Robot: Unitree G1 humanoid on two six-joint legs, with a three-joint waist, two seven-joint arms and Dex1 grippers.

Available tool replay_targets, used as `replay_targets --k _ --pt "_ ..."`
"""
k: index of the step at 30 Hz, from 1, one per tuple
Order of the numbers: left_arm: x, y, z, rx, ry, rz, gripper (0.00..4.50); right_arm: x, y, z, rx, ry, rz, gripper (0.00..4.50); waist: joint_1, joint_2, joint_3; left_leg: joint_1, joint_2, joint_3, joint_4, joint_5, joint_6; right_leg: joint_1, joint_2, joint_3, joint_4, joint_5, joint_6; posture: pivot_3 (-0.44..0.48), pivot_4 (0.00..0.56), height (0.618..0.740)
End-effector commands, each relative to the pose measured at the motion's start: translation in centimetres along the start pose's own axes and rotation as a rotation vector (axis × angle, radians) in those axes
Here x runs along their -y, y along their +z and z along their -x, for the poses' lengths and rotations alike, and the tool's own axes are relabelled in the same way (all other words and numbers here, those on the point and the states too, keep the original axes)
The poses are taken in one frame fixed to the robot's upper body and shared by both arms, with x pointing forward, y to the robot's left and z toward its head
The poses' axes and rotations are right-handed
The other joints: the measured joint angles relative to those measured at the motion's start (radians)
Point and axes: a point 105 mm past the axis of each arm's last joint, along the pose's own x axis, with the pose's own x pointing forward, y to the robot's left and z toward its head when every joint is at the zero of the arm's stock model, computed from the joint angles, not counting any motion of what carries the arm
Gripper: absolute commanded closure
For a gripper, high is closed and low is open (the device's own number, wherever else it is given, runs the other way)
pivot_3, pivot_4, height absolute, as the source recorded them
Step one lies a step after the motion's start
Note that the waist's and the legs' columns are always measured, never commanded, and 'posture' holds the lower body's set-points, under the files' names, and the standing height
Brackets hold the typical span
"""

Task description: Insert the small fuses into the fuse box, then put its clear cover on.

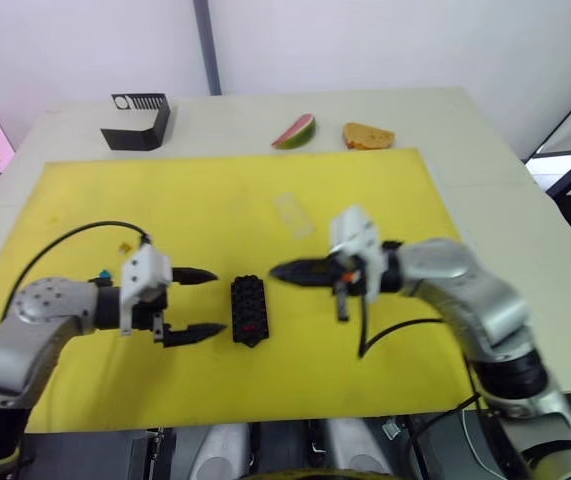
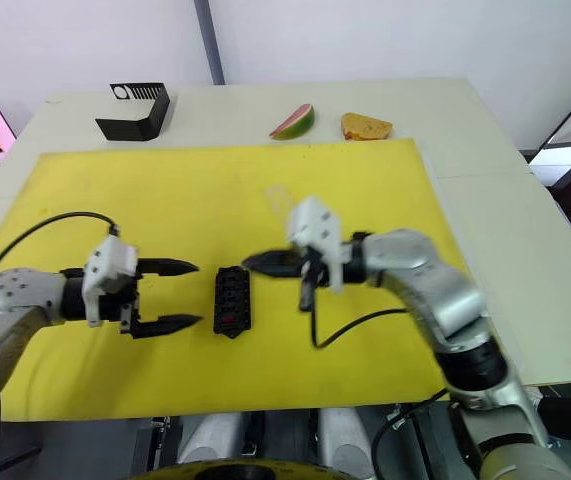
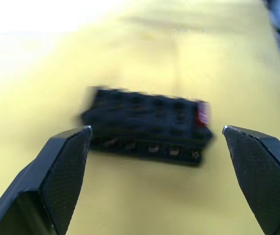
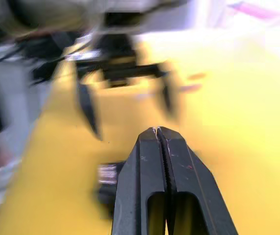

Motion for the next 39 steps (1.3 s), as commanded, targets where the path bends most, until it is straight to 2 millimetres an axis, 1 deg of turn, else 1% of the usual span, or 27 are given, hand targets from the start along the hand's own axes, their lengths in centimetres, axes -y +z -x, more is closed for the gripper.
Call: replay_targets --k 1,2,3,4,6,7,8,10,12,14,16,18,20,22,27,28,31,34,39 --pt "-1.4 -0.5 4.7 0.074 0.235 0.199 0.00 4.2 -0.9 5.7 -0.067 -0.297 -0.079 3.58 -0.001 0.000 0.000 0.000 0.000 0.000 0.000 0.000 0.000 0.000 0.000 0.000 0.000 0.000 0.000 0.000 0.150 0.740" --pt "-1.5 -1.2 6.0 0.076 0.293 0.251 0.00 5.2 -1.3 7.3 -0.093 -0.367 -0.089 3.21 -0.002 0.000 0.000 0.000 0.000 0.000 0.000 0.000 0.000 0.000 0.000 0.000 0.000 0.000 0.000 0.000 0.150 0.740" --pt "-1.4 -2.0 7.5 0.078 0.355 0.309 0.00 5.9 -1.9 8.9 -0.123 -0.428 -0.091 2.63 -0.003 0.000 0.000 -0.001 0.000 0.000 0.000 0.000 0.000 -0.001 0.000 0.000 0.000 0.000 0.000 0.000 0.150 0.740" --pt "-1.3 -2.6 8.6 0.082 0.401 0.353 0.00 6.3 -2.3 10.1 -0.147 -0.467 -0.093 2.10 -0.002 0.000 0.000 0.000 0.000 0.001 0.000 0.000 0.000 -0.001 0.000 0.000 -0.001 0.000 0.000 0.000 0.150 0.740" --pt "-1.2 -4.0 11.2 0.099 0.505 0.458 0.00 6.9 -3.0 12.1 -0.183 -0.528 -0.099 1.13 -0.001 0.000 0.000 0.000 0.000 0.001 -0.001 0.000 0.000 -0.001 0.000 0.000 0.000 0.000 0.000 0.000 0.150 0.740" --pt "-0.9 -4.9 12.8 0.106 0.559 0.530 0.00 7.2 -3.3 13.1 -0.202 -0.559 -0.104 0.49 -0.001 0.000 0.000 0.000 0.000 0.001 0.000 0.000 0.000 0.000 0.000 0.000 0.000 0.000 0.000 0.000 0.150 0.740" --pt "-0.4 -5.7 14.1 0.111 0.592 0.599 0.00 7.4 -3.7 13.9 -0.219 -0.584 -0.105 0.05 -0.001 0.000 0.000 0.001 0.000 0.001 0.000 0.000 0.000 0.001 0.000 0.000 0.000 0.000 0.000 0.000 0.150 0.740" --pt "1.0 -6.6 15.9 0.115 0.617 0.691 0.00 7.6 -4.2 14.9 -0.250 -0.616 -0.097 0.02 -0.002 0.000 0.000 0.002 0.000 0.001 0.000 0.000 0.000 0.001 0.000 0.000 0.000 0.000 0.000 0.000 0.150 0.740" --pt "1.7 -7.2 16.8 0.121 0.644 0.754 0.00 7.6 -4.2 14.9 -0.251 -0.614 -0.095 0.02 -0.001 0.000 0.000 0.001 0.000 0.001 0.000 0.000 0.000 0.001 0.000 0.000 -0.001 0.000 0.000 0.000 0.150 0.740" --pt "1.9 -7.1 17.1 0.148 0.639 0.815 0.00 7.5 -3.8 14.1 -0.229 -0.587 -0.095 0.02 0.003 0.000 0.000 0.002 0.000 0.001 0.000 0.000 0.000 0.002 0.000 0.000 -0.001 0.000 0.000 0.000 0.150 0.740" --pt "1.7 -6.5 16.7 0.194 0.597 0.873 0.00 7.2 -3.3 12.9 -0.207 -0.543 -0.092 0.02 0.003 0.000 0.000 0.004 0.000 0.001 0.000 0.000 0.000 0.004 -0.001 0.000 -0.001 0.000 0.000 0.000 0.150 0.740" --pt "0.9 -5.4 16.0 0.247 0.520 0.945 0.00 6.6 -2.5 10.9 -0.174 -0.453 -0.082 0.02 0.003 0.000 0.000 0.005 0.000 0.001 0.000 0.000 0.000 0.005 -0.001 0.000 -0.001 0.000 0.000 0.000 0.150 0.740" --pt "-0.3 -4.8 15.7 0.294 0.489 1.003 0.00 5.6 -1.3 8.9 -0.126 -0.342 -0.071 0.02 0.001 0.000 0.000 0.005 0.000 0.000 0.000 0.000 0.000 0.005 -0.001 0.000 0.000 0.000 0.000 0.000 0.150 0.740" --pt "-1.9 -5.1 15.5 0.334 0.486 1.084 0.00 3.9 0.6 5.9 -0.044 -0.186 -0.071 0.02 -0.003 0.001 0.000 0.005 0.000 0.000 -0.001 0.000 0.000 0.005 0.000 0.000 0.000 0.000 0.000 0.000 0.150 0.740" --pt "-3.9 -5.5 15.1 0.366 0.459 1.215 0.00 1.2 3.2 2.1 0.031 0.035 -0.037 0.02 -0.006 0.000 0.000 -0.001 0.000 0.001 -0.001 0.000 0.000 -0.002 0.000 0.000 0.000 0.000 0.000 0.000 0.150 0.740" --pt "-4.2 -5.5 15.1 0.367 0.456 1.230 0.00 1.0 3.4 1.6 0.038 0.059 -0.031 0.02 -0.004 0.000 0.000 -0.001 0.000 0.001 -0.001 0.000 0.000 -0.003 0.000 0.000 0.000 0.000 0.000 0.000 0.150 0.740" --pt "-5.9 -5.8 14.9 0.377 0.478 1.274 0.00 0.2 4.3 -0.6 0.070 0.130 -0.009 0.02 0.000 -0.001 0.000 -0.001 0.000 0.001 -0.001 0.000 -0.001 -0.003 -0.001 0.000 0.000 0.000 0.000 0.000 0.150 0.740" --pt "-6.9 -6.0 14.5 0.379 0.480 1.305 0.00 -0.2 4.5 -2.0 0.079 0.166 0.017 0.02 0.000 -0.001 -0.001 -0.001 0.000 0.001 -0.001 0.001 -0.001 -0.003 -0.001 0.000 0.000 0.000 -0.001 0.000 0.150 0.740" --pt "-7.7 -6.5 13.5 0.370 0.464 1.316 0.00 -0.2 4.5 -3.6 0.080 0.184 0.049 0.02 -0.004 -0.001 -0.001 -0.002 0.000 0.001 -0.001 0.001 -0.003 -0.004 -0.001 0.000 0.001 0.000 -0.001 0.000 0.150 0.740"
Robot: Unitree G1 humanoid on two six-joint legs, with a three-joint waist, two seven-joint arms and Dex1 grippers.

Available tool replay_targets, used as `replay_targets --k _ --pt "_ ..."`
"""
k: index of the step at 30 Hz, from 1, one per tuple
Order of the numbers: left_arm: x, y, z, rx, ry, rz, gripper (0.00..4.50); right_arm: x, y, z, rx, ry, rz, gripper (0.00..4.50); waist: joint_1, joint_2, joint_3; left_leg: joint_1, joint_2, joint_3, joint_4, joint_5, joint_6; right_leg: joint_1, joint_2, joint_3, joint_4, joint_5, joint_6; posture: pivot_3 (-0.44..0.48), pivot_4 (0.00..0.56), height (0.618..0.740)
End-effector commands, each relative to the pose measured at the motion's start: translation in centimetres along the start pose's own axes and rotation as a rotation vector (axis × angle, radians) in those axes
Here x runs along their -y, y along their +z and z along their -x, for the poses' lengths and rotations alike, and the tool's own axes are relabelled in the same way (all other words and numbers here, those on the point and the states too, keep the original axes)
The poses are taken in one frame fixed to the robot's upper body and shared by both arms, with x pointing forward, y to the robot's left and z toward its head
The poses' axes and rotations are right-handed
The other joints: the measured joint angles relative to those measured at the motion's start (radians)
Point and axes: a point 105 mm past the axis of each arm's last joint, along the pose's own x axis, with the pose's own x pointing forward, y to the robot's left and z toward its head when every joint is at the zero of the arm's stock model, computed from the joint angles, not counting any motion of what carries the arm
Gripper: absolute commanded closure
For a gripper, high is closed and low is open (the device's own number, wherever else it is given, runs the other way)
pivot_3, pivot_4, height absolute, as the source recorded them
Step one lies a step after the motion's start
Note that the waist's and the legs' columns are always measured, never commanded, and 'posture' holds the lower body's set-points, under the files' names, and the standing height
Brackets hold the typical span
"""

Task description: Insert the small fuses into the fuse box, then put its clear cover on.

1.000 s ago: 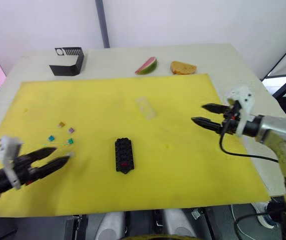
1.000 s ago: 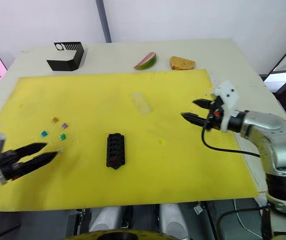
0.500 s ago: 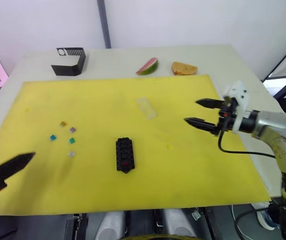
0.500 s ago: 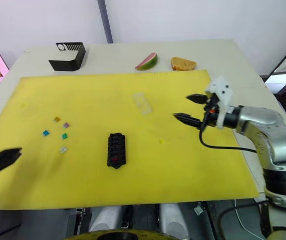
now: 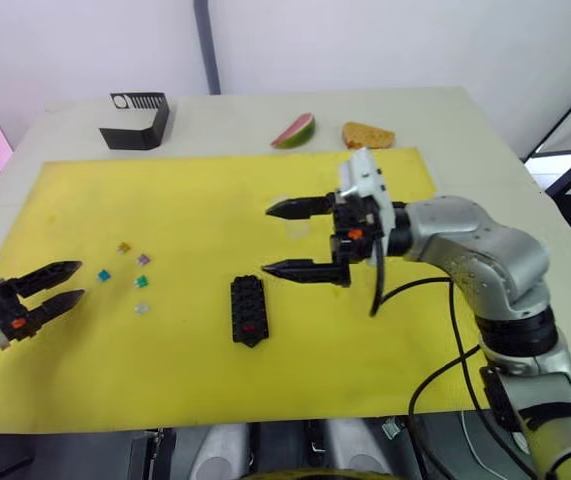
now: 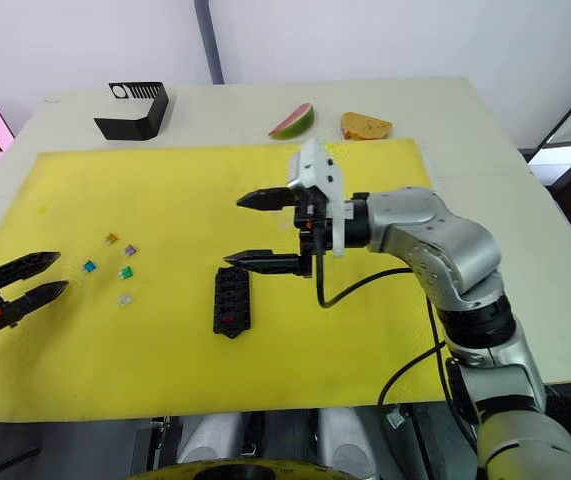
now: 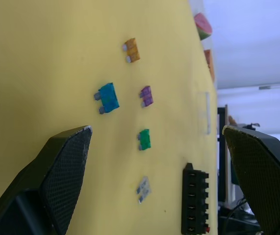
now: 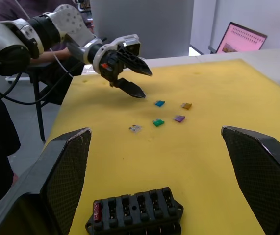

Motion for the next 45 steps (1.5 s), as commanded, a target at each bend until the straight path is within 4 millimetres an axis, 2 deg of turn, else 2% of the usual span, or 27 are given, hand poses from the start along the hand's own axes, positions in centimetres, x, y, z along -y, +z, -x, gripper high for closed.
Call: replay_targets --k 1,6,8,12,21,34,37,39,45 --pt "-0.1 0.6 -0.3 0.017 -0.009 -0.007 0.00 0.3 0.8 -0.8 0.008 0.001 0.078 0.02 -0.001 0.000 0.000 0.000 0.000 0.000 0.000 0.000 -0.001 0.000 0.000 0.000 0.000 0.000 0.000 0.000 0.150 0.740" --pt "-1.1 0.4 -1.0 0.017 0.008 0.001 0.00 0.4 0.5 -1.2 0.000 0.004 0.089 0.02 0.001 0.000 0.000 0.001 0.000 0.000 0.000 0.000 0.000 0.000 0.000 0.000 0.002 0.000 0.000 0.000 0.150 0.740" --pt "-1.1 0.3 -1.5 0.014 0.003 -0.009 0.00 0.5 0.4 -1.3 -0.001 0.002 0.089 0.02 0.004 0.000 0.000 0.001 0.000 0.000 0.000 0.000 0.000 0.000 0.000 0.000 0.002 0.000 0.000 0.000 0.150 0.740" --pt "0.3 -0.2 -2.8 -0.029 -0.074 -0.009 0.00 0.4 0.3 -1.2 -0.008 0.003 0.084 0.02 0.007 0.000 0.000 0.001 0.000 0.000 0.000 0.000 0.000 0.000 0.000 0.000 0.002 0.000 0.000 0.000 0.150 0.740" --pt "-0.6 -0.4 -4.1 -0.032 -0.044 -0.020 0.00 0.7 0.0 -1.1 -0.026 -0.017 0.090 0.02 0.019 0.000 0.000 0.001 -0.001 0.000 0.000 0.000 0.000 0.000 -0.001 0.000 0.002 0.000 0.000 0.000 0.150 0.740" --pt "-2.2 0.4 -4.5 0.064 0.002 -0.012 0.00 1.2 -1.0 0.1 -0.078 -0.057 0.090 0.02 0.026 0.005 -0.003 0.002 -0.001 -0.001 0.000 0.000 0.000 0.001 -0.001 0.000 0.003 0.000 0.000 0.000 0.150 0.740" --pt "-2.0 0.3 -4.3 0.070 -0.014 -0.005 0.78 1.1 -1.0 0.1 -0.079 -0.057 0.090 0.00 0.024 0.006 -0.004 0.002 -0.001 -0.001 0.000 0.000 0.000 0.001 -0.001 0.000 0.003 0.000 0.000 0.000 0.150 0.740" --pt "-2.1 -0.1 -4.3 0.058 -0.005 -0.006 1.73 1.1 -1.1 0.1 -0.080 -0.056 0.091 0.00 0.022 0.006 -0.004 0.002 -0.001 -0.001 0.000 0.000 0.000 0.001 -0.001 0.000 0.003 0.000 0.000 0.000 0.150 0.740" --pt "-2.2 -0.5 -4.6 0.057 0.017 -0.017 1.73 1.2 -0.8 -0.1 -0.068 -0.050 0.092 0.00 0.024 0.006 -0.004 0.001 -0.001 -0.001 0.000 0.000 0.000 0.001 -0.001 0.000 0.003 0.000 0.000 0.000 0.150 0.740"
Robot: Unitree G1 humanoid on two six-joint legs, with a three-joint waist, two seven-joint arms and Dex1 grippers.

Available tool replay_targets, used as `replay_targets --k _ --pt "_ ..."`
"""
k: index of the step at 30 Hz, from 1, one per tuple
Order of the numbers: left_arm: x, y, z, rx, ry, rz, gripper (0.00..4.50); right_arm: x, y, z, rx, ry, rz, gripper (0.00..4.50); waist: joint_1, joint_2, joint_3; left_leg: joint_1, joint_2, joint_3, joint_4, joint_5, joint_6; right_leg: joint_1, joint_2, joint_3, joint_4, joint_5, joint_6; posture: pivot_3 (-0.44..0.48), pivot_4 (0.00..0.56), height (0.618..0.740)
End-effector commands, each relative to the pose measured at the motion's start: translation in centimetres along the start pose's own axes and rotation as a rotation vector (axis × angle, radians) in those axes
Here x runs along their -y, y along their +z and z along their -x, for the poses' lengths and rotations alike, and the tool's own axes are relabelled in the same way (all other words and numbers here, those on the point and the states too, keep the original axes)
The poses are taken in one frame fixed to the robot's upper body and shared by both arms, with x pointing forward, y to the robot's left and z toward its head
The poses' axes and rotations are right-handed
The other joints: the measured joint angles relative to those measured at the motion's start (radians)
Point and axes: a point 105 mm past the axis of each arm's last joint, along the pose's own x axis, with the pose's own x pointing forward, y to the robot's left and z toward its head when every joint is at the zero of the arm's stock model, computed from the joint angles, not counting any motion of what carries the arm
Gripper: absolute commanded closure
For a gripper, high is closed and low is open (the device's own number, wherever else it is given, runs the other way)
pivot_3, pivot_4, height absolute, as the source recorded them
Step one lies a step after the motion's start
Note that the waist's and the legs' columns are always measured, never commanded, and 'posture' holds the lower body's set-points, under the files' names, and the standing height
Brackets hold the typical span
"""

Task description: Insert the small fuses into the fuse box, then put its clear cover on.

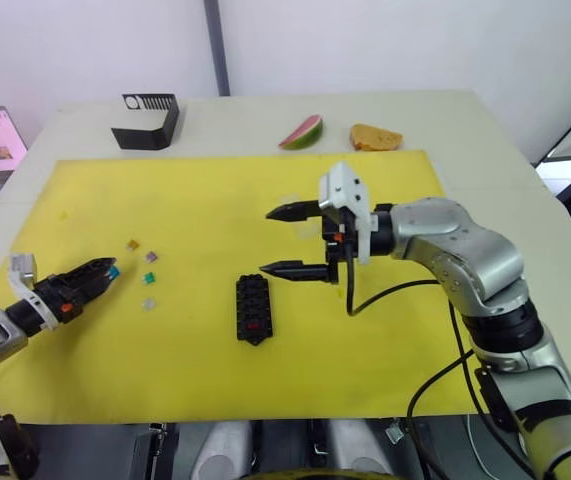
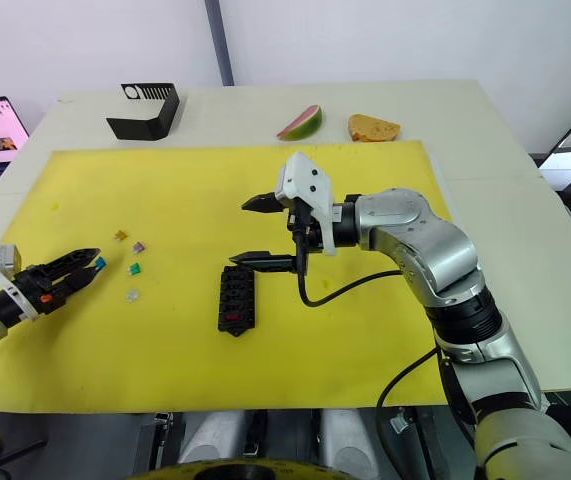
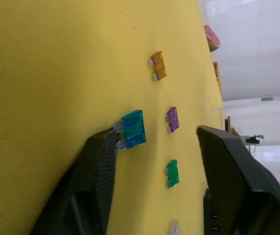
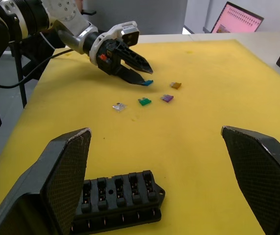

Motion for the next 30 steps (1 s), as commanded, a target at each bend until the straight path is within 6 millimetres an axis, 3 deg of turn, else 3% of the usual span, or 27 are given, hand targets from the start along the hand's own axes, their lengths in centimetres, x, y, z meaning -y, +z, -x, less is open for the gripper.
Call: replay_targets --k 1,4,7,11,16,19,24,30 --pt "-0.5 -0.3 -0.1 0.007 0.030 0.011 1.73 -0.1 1.3 0.1 0.037 0.004 0.047 0.00 0.000 0.000 0.000 0.000 0.000 0.000 0.000 0.000 0.000 0.000 0.000 0.000 0.000 0.000 0.000 0.000 0.150 0.740" --pt "-0.6 -0.6 -0.2 -0.010 0.053 -0.011 1.73 -0.1 1.4 0.0 0.045 0.006 0.043 0.00 0.001 0.000 0.000 0.000 0.000 0.000 0.000 0.000 0.000 0.000 0.000 0.000 0.000 0.000 0.000 0.000 0.150 0.740" --pt "-1.3 -0.9 -0.1 -0.011 0.100 -0.049 2.54 -0.1 1.4 0.0 0.049 0.008 0.041 0.00 -0.002 0.000 0.000 0.000 0.000 0.000 0.000 0.000 0.000 0.000 0.000 0.000 0.000 0.000 0.000 0.000 0.150 0.740" --pt "-1.0 -0.3 0.5 0.029 0.094 -0.038 4.44 -0.1 1.5 0.0 0.056 0.008 0.034 0.00 -0.003 0.000 0.000 0.000 0.000 0.000 0.000 0.000 0.000 0.000 0.000 0.000 0.000 0.000 0.000 0.000 0.150 0.740" --pt "0.3 -0.5 0.7 0.021 0.085 -0.067 4.44 -0.3 1.4 0.1 0.054 0.017 0.031 0.00 -0.011 0.000 0.000 0.000 0.000 0.000 0.000 0.000 0.000 0.000 0.000 0.000 0.000 0.000 0.000 0.000 0.150 0.740" --pt "1.7 0.5 1.0 0.063 0.055 -0.090 4.44 -0.2 1.4 0.2 0.055 0.008 0.030 0.00 -0.019 -0.001 0.000 0.000 0.000 0.000 0.000 0.000 0.000 0.000 0.000 0.000 0.000 0.000 0.000 0.000 0.150 0.740" --pt "7.1 2.6 1.2 0.145 -0.108 -0.151 4.44 0.1 1.5 0.6 0.074 -0.017 0.013 0.00 -0.020 -0.006 0.000 -0.001 0.000 -0.001 0.000 0.000 0.000 0.000 0.000 -0.001 0.000 0.000 0.000 0.000 0.150 0.740" --pt "13.1 1.3 -0.5 0.085 -0.315 -0.247 4.44 0.6 1.6 1.4 0.119 -0.066 -0.053 0.00 -0.022 -0.007 0.000 -0.001 0.000 -0.001 0.000 0.001 -0.001 0.000 0.000 -0.001 -0.001 0.000 0.000 0.000 0.150 0.740"
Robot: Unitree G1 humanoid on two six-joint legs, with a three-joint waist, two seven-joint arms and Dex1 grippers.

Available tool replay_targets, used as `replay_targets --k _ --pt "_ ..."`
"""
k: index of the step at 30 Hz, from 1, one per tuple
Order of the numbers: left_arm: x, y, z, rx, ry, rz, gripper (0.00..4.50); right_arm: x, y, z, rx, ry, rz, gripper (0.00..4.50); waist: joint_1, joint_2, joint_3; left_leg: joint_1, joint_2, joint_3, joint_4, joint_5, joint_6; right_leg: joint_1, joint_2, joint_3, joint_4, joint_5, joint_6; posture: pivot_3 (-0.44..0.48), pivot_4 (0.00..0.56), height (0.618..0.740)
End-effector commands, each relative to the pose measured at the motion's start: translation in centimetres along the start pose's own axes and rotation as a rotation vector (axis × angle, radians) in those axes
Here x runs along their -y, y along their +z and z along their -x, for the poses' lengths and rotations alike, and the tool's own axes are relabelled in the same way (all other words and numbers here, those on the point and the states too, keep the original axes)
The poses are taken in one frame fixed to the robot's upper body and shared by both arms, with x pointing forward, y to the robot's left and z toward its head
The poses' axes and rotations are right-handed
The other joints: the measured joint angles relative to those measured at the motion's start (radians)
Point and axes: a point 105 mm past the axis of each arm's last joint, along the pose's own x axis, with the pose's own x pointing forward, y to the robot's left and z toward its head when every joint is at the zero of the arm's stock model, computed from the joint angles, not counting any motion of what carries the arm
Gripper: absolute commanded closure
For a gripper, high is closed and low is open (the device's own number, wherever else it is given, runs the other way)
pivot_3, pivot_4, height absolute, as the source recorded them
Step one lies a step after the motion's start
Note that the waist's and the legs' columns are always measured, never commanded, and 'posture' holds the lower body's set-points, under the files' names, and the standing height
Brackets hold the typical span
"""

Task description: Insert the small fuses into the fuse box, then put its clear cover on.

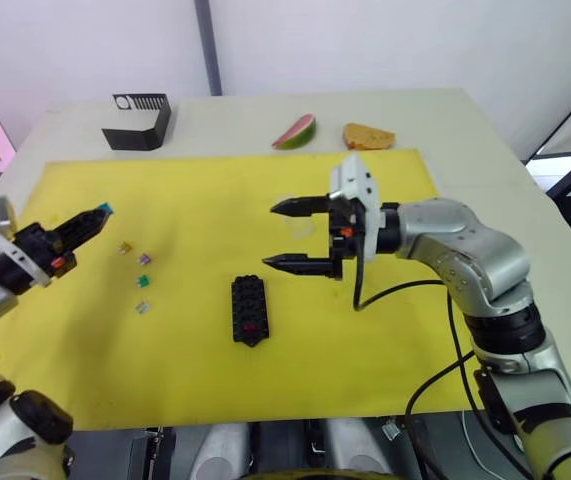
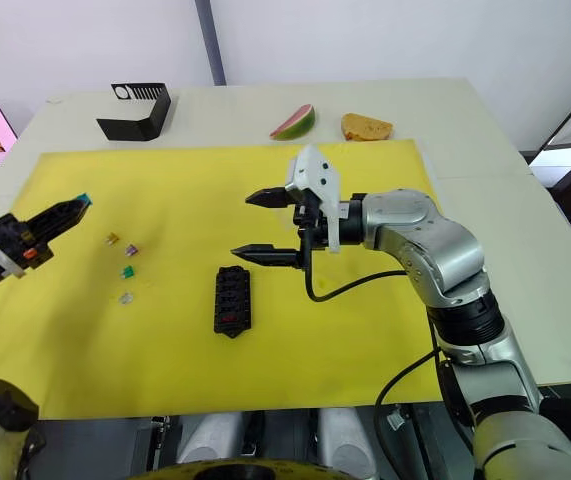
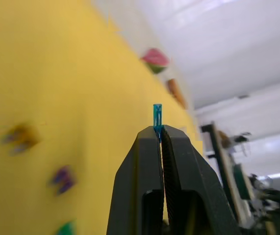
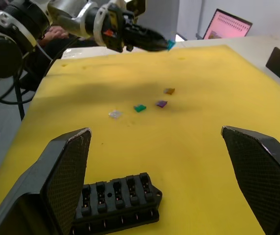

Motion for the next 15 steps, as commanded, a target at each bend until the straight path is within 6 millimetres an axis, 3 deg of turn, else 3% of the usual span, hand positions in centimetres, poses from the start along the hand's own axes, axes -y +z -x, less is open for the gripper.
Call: replay_targets --k 1,5,8,15 --pt "3.4 -0.2 -1.1 -0.024 -0.133 -0.064 4.44 0.2 1.4 0.6 0.084 -0.037 -0.035 0.00 -0.001 0.000 0.000 0.000 0.000 0.000 0.000 0.001 -0.001 0.000 0.000 0.000 0.000 0.000 0.000 0.000 0.150 0.740" --pt "6.8 -3.0 -3.3 -0.162 -0.282 -0.151 4.44 0.2 2.2 0.4 0.185 -0.055 -0.165 0.00 -0.003 0.000 0.000 0.000 0.000 0.000 0.000 0.003 -0.005 0.000 0.000 0.000 0.001 0.000 0.000 0.000 0.150 0.740" --pt "8.2 -5.1 -3.4 -0.261 -0.377 -0.181 4.44 0.3 2.8 0.2 0.260 -0.073 -0.275 0.00 -0.005 0.000 0.000 0.000 0.000 0.000 0.000 0.003 -0.006 0.000 0.000 0.000 0.001 0.000 0.000 0.000 0.150 0.740" --pt "10.5 -6.0 -4.7 -0.312 -0.552 -0.152 4.44 0.4 3.8 0.4 0.427 -0.073 -0.520 0.00 -0.002 0.000 0.000 0.000 0.000 0.000 0.000 0.004 -0.007 -0.001 0.001 0.000 0.001 0.000 0.000 0.000 0.150 0.740"
